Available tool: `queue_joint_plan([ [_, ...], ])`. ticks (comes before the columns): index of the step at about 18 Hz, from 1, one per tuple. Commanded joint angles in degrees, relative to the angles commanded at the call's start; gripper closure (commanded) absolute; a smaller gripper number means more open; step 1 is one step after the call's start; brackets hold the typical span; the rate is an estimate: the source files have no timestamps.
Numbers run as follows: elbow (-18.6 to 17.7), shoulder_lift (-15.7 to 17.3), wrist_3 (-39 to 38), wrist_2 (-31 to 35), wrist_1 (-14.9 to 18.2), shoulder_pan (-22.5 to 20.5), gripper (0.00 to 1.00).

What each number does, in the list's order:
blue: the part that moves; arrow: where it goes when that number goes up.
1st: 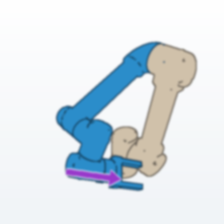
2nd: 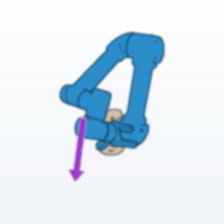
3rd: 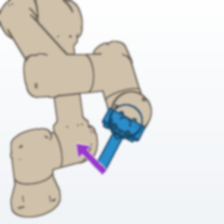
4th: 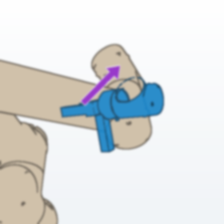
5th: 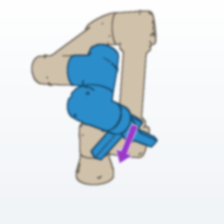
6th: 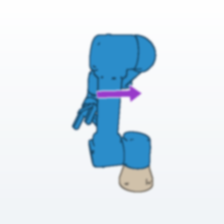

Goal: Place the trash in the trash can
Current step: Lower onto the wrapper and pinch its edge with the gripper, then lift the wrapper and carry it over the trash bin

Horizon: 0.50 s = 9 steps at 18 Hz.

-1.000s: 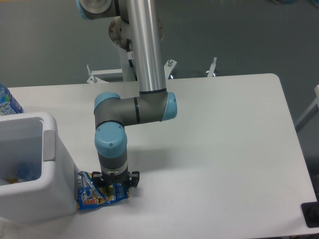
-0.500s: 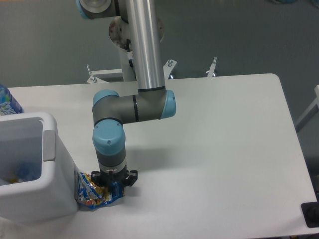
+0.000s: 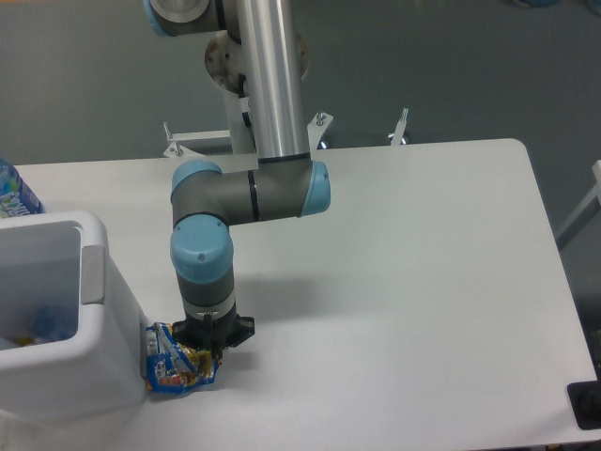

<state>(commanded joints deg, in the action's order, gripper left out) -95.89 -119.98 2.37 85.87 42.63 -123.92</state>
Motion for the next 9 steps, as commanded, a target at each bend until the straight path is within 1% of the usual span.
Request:
queue_joint_plan([
  [1, -0.26, 1.23, 0.0, 0.0, 0.0, -0.26, 0.98],
  [4, -0.79, 6.41, -0.18, -0.35, 0.09, -1.31, 1.0],
  [7, -0.97, 12.12, -0.35, -0.53, 0.0, -3.6, 1.0],
  [9, -0.27, 15.81, -2.54, -0.53, -0.09, -5.71, 1.0],
])
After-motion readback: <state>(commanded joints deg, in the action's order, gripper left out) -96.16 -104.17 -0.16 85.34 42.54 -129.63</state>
